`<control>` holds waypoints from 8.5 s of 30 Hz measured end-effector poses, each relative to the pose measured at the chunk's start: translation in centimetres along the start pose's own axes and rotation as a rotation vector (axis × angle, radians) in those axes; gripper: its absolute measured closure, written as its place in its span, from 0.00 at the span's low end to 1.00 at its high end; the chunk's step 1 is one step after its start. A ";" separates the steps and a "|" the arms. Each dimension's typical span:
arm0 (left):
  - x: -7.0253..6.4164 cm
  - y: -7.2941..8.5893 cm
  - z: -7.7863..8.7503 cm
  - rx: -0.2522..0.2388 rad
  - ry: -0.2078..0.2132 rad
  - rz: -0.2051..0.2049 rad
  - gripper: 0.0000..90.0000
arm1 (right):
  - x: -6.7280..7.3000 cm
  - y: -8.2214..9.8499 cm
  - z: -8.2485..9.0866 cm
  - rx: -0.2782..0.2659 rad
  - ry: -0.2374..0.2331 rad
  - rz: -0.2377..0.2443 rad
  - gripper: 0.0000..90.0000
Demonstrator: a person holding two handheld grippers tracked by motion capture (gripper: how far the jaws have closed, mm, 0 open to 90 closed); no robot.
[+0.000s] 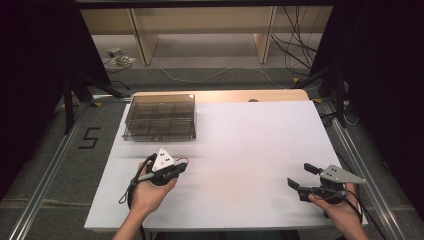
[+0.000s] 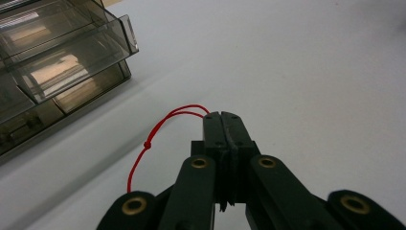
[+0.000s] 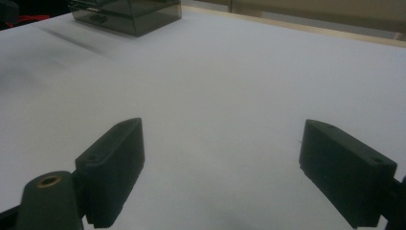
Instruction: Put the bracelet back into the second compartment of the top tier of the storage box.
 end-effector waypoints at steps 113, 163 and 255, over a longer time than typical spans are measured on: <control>4.7 -4.0 2.1 -0.063 -0.101 0.026 1.00 | 0.0 0.0 0.0 0.006 0.005 0.007 0.18; 7.1 -4.6 2.8 -0.076 -0.161 0.051 1.00 | 0.0 0.0 -0.1 0.006 0.002 0.008 0.18; 13.2 -5.8 -2.9 0.146 -0.254 0.037 0.94 | -0.1 0.0 -0.1 -0.001 -0.001 0.001 0.18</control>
Point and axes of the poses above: each handheld gripper's, and its own axes: z roughly backward along the jaws, y roughly out of its underside, x roughly to its left, the point moved 7 cm from there along -z, roughly forward along the jaws, and after that the axes turned 3 degrees about z, right-handed, at the moved point
